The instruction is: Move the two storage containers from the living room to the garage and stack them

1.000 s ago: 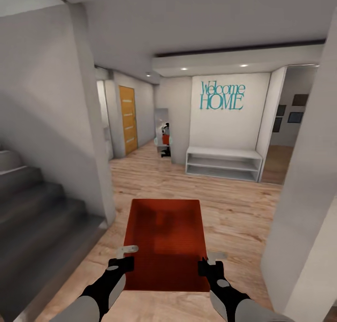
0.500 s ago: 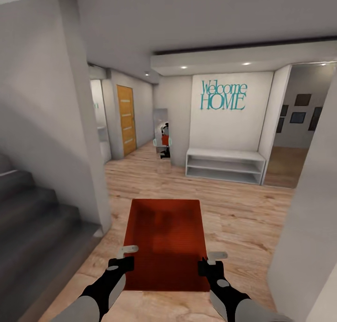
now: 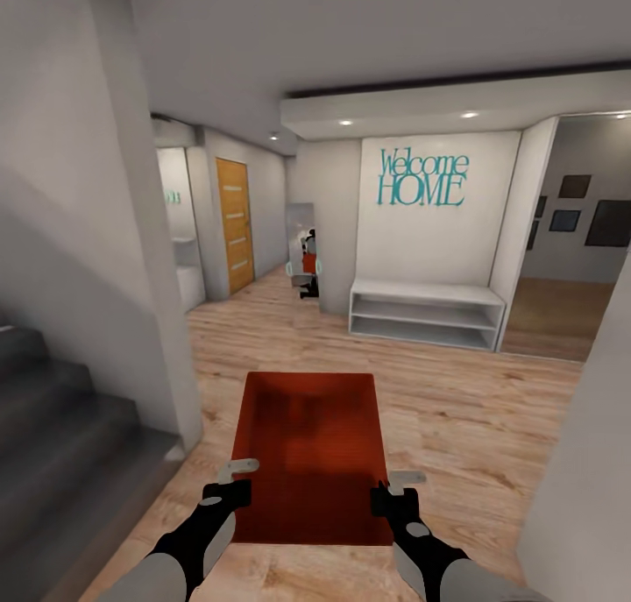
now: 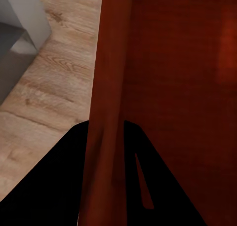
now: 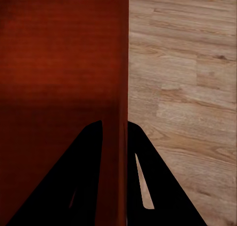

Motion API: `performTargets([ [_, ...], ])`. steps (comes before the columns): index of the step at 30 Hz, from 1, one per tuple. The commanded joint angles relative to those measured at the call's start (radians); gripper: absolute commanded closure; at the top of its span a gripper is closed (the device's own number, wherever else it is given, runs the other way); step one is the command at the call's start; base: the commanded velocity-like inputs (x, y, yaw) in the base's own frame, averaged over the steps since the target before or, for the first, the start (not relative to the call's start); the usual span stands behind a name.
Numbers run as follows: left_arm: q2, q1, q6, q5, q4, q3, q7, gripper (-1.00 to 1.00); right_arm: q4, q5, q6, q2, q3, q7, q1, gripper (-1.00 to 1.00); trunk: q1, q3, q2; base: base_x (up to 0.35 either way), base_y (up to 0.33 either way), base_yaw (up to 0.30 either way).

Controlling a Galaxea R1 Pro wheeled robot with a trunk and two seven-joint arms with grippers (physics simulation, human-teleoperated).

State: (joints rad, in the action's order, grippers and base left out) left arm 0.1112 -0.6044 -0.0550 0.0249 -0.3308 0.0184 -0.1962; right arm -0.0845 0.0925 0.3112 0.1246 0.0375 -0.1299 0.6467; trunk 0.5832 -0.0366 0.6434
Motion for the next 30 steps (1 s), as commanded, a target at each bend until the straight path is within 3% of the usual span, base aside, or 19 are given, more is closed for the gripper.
performTargets([
  [1, -0.001, 0.000, -0.006, 0.010, 0.001, 0.009, -0.006, 1.00, -0.003, 0.012, 0.008, -0.002, 0.042, -0.005, 0.002, 1.00, 0.001, -0.002, 0.002, 0.321, 0.000, 0.000],
  [30, -0.001, 0.000, -0.006, 0.010, 0.001, 0.010, -0.006, 1.00, -0.003, 0.012, 0.008, -0.002, 0.042, -0.005, 0.001, 1.00, 0.001, -0.009, 0.002, 0.321, 0.000, 0.000],
])
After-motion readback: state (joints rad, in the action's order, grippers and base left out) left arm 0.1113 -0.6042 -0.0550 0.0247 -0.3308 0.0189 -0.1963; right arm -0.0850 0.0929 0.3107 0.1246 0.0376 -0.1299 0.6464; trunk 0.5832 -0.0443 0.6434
